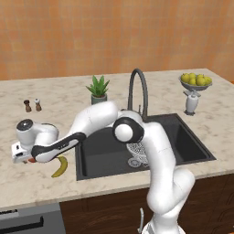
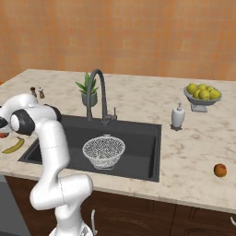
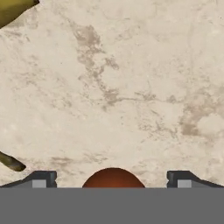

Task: Put the colander in the sink, put the orange, banana, peach in the colander, and turn on the sink faucet and pour water over the colander.

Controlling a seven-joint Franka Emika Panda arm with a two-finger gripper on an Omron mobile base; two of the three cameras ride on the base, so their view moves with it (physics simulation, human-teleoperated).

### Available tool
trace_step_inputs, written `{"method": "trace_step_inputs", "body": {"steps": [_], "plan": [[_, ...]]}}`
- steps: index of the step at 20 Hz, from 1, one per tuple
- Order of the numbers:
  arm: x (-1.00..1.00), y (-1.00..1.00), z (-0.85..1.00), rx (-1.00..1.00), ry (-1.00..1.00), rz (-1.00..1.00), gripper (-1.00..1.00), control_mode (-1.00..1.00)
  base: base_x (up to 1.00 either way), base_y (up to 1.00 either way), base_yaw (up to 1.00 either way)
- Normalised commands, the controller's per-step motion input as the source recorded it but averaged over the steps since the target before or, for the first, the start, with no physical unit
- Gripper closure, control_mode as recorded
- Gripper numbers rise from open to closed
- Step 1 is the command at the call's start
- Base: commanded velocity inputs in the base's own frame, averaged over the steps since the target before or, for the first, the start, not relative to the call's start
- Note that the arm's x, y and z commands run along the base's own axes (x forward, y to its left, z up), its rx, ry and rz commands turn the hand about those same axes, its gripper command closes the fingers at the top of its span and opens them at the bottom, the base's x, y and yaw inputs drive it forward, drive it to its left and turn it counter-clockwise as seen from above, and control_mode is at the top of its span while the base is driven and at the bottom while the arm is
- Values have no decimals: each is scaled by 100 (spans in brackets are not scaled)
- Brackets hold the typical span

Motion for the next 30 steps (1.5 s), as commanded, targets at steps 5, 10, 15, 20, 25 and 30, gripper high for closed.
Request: {"method": "trace_step_inputs", "body": {"steps": [5,10,15,20,25,30], "plan": [[43,0,-37,0,0,-1,-100,-100,0,0,0],[41,0,-28,0,0,0,100,-100,0,0,0],[-1,-10,-17,0,-3,0,100,-100,0,0,0],[-84,-52,25,10,-19,-1,100,-100,0,0,0],[-80,-87,93,29,-22,-8,100,-100,0,0,0],[-35,-100,100,30,0,-25,100,-100,0,0,0]]}}
